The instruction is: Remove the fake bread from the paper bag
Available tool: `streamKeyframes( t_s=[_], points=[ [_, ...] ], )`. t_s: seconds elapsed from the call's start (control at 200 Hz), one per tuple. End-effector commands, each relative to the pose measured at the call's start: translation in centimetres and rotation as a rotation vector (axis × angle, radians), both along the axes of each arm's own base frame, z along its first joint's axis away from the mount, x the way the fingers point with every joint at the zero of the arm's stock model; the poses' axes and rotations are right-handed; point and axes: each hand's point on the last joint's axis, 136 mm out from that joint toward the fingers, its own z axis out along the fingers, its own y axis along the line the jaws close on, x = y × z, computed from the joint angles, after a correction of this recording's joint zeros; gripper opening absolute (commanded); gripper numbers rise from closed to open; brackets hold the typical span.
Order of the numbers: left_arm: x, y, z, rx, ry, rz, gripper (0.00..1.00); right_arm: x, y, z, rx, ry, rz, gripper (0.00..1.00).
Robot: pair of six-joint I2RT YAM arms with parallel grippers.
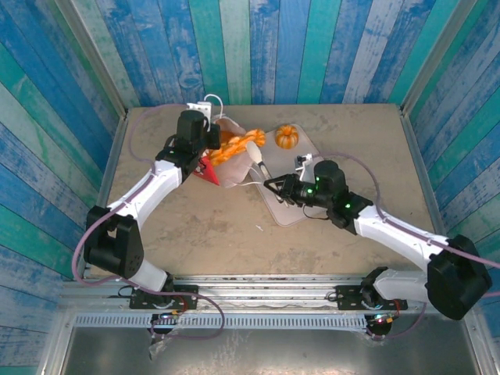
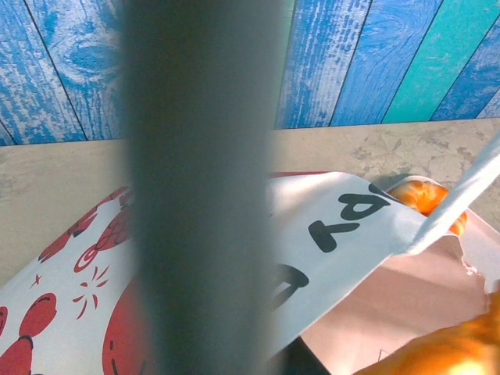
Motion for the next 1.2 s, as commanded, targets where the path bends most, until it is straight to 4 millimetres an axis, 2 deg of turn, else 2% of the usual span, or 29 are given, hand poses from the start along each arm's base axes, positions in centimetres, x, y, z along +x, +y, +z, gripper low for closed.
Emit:
streamKeyframes(
  t_s=[0.0,0.481,0.711,0.826,1.047,1.192],
  points=[
    [0.5,0.4,1.7,-0.017,-0.039,0.041,0.06,-0.2,-1.0,1.4,-0.013,-0.075,-0.033,0.08],
    [0.6,0.7,1.2,-0.015,-0.029,0.059,0.06,-2.3,-5.2,5.6,0.004,-0.159,-0.152,0.08],
    [0.8,0.7,1.5,-0.021,-0.034,0.066,0.07,-3.3,-8.9,6.4,-0.03,-0.178,-0.285,0.09],
    [1.0,0.5,1.3,-0.029,-0.031,0.064,0.07,-3.3,-10.8,5.9,-0.036,-0.169,-0.374,0.1],
    [0.9,0.1,0.9,-0.042,-0.02,0.041,0.06,-2.5,-13.1,1.8,-0.02,-0.058,-0.538,0.11],
    [0.7,0.1,0.6,-0.037,-0.015,0.037,0.06,-1.9,-13.9,-0.1,0.001,-0.014,-0.617,0.11]
  ],
)
